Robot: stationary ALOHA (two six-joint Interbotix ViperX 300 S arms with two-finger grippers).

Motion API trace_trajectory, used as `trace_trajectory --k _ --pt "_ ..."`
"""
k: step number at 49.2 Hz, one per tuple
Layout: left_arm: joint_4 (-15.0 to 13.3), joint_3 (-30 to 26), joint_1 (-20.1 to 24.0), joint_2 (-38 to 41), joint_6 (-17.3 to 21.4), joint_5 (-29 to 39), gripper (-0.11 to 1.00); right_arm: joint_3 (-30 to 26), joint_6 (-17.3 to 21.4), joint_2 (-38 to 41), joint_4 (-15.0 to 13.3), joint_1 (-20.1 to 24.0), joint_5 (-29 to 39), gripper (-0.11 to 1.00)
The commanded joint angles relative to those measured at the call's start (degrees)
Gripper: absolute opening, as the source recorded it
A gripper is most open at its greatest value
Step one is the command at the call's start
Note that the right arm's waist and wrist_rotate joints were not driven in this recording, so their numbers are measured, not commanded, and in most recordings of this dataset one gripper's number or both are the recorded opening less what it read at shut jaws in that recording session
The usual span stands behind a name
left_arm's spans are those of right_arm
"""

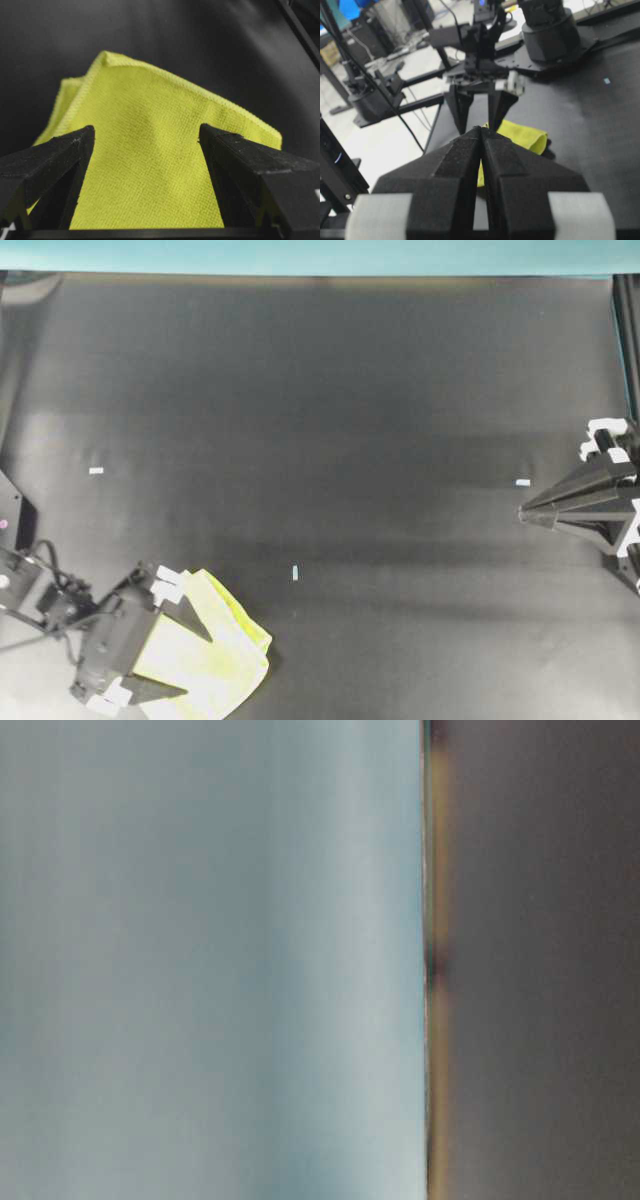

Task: Push a yellow cloth with the left arm to wipe the desk.
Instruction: 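Keep pushing the cloth with the left gripper toward the near-left corner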

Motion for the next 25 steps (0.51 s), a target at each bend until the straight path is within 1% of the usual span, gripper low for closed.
trace_trajectory --k 1,9,25 --pt "0.09 0.35 0.26 -3.43 0.09 1.23 0.82 -0.44 0.00 0.35 0.09 0.00 -0.53 0.00" --pt "0.09 1.58 0.88 -4.92 0.09 1.23 0.82 -0.35 0.00 0.35 0.09 0.00 -0.44 0.00" --pt "0.09 1.67 0.97 -5.27 0.00 1.58 0.82 0.62 -0.09 0.09 0.09 0.00 -0.53 0.00"
